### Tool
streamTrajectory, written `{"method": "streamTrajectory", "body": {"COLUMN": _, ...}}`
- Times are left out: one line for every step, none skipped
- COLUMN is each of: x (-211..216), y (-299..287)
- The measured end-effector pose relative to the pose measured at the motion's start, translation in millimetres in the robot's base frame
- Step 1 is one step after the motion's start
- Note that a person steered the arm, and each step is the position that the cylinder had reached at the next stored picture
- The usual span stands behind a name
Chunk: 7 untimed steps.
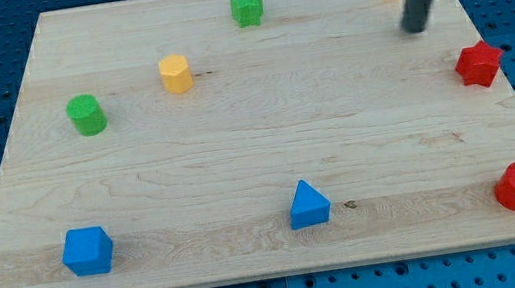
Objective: Move the yellow heart towards the green star
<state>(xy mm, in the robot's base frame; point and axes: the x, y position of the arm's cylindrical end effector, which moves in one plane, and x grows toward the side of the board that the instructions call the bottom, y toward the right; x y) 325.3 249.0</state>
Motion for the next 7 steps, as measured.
{"method": "streamTrajectory", "body": {"x": -41.6, "y": 62.4}}
{"method": "streamTrajectory", "body": {"x": -88.3, "y": 83.2}}
{"method": "streamTrajectory", "body": {"x": -116.2, "y": 55.9}}
{"method": "streamTrajectory", "body": {"x": -96.5, "y": 24.0}}
{"method": "streamTrajectory", "body": {"x": -50.4, "y": -4.3}}
{"method": "streamTrajectory", "body": {"x": -43.1, "y": -24.1}}
{"method": "streamTrajectory", "body": {"x": -38.2, "y": 33.3}}
